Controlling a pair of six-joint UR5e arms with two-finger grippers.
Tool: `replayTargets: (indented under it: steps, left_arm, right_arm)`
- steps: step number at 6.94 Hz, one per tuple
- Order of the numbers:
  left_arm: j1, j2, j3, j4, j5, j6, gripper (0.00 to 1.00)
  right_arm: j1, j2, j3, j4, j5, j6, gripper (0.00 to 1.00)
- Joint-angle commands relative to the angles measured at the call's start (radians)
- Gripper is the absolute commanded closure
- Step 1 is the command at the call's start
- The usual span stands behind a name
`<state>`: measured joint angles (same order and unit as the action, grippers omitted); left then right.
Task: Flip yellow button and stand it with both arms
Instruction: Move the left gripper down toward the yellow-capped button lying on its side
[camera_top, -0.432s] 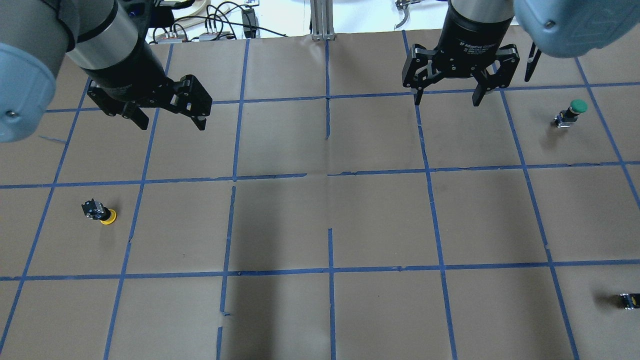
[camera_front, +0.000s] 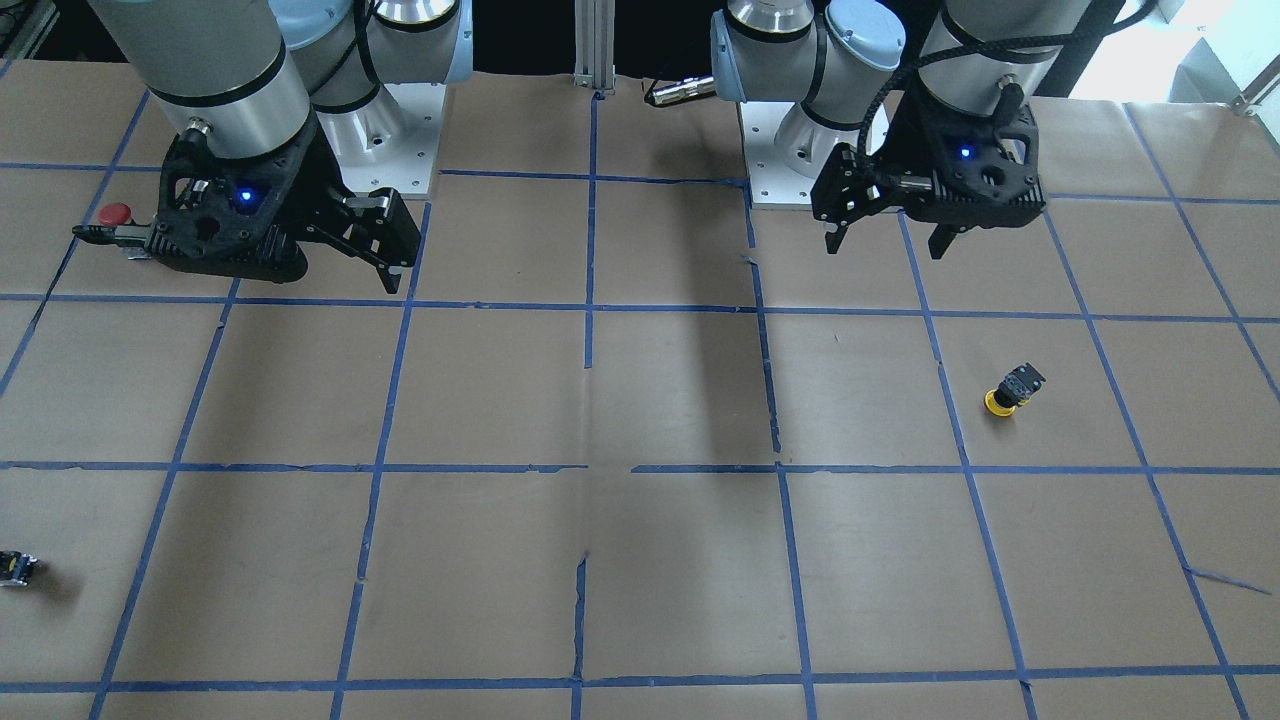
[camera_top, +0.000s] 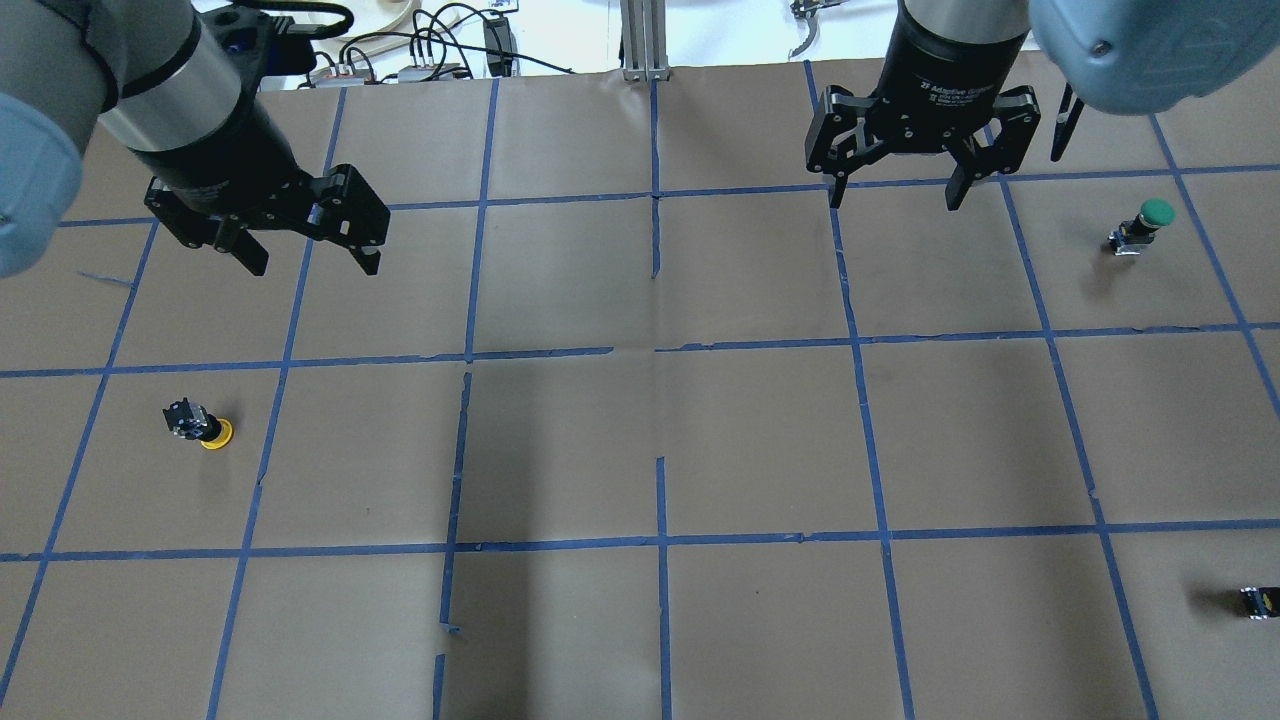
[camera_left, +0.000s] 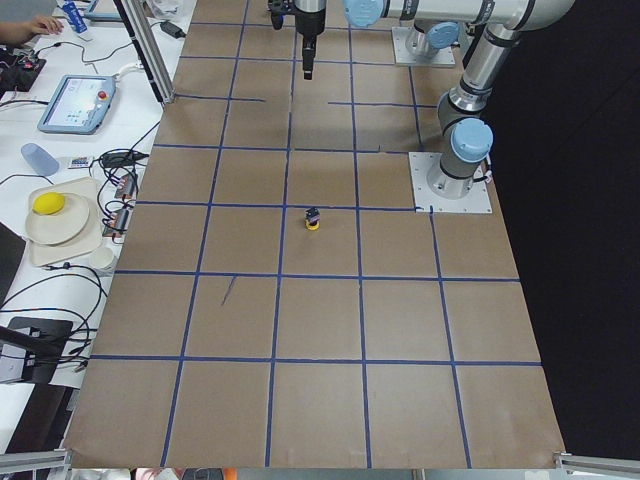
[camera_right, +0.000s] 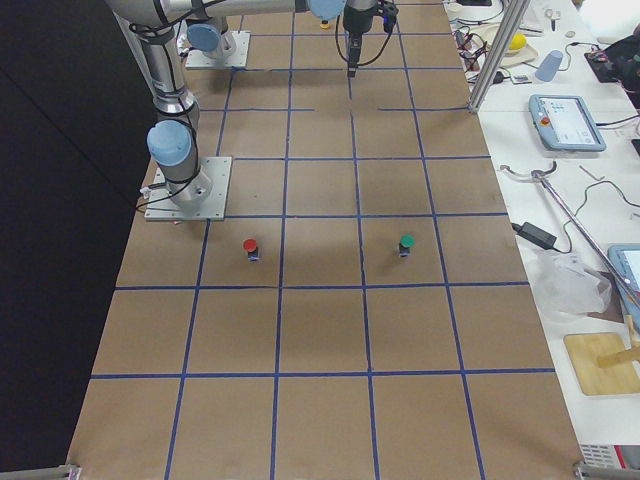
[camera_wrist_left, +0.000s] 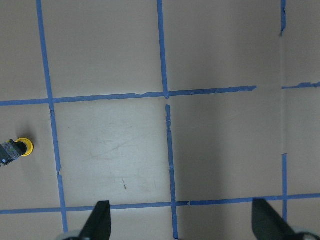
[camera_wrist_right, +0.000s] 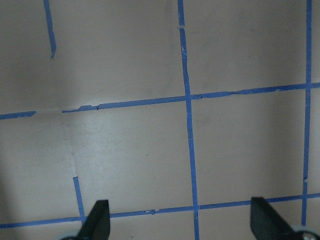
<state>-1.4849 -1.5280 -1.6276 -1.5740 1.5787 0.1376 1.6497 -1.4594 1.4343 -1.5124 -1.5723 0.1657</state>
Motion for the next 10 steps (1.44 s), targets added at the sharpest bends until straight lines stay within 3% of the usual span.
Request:
replayTargets:
  steps: [1,3,5,7,10]
  left_arm:
    - [0.209,-0.011,-0.114,0.024,-0.002,0.353,0.01]
    - [0.355,-0.018,-0.265,0.193,0.0,0.663,0.01]
    - [0.435,-0.032,-0.342,0.296,0.001,1.024,0.01]
    - [0.48,-0.136,-0.348,0.473,0.006,1.231,0.01]
    - [0.514,-0.178,-0.38,0.502,0.006,1.35,0.01]
  right_arm:
    - [-0.001,-0.001,0.0,-0.003,0.0,0.0,0.0]
    - [-0.001,-0.001,0.0,-0.003,0.0,0.0,0.0]
    - [-0.001,-0.001,0.001,-0.002,0.001,0.001,0.0]
    - [-0.001,-0.001,0.001,-0.002,0.0,0.0,0.0]
    - [-0.001,0.001,0.001,-0.003,0.002,0.001,0.0]
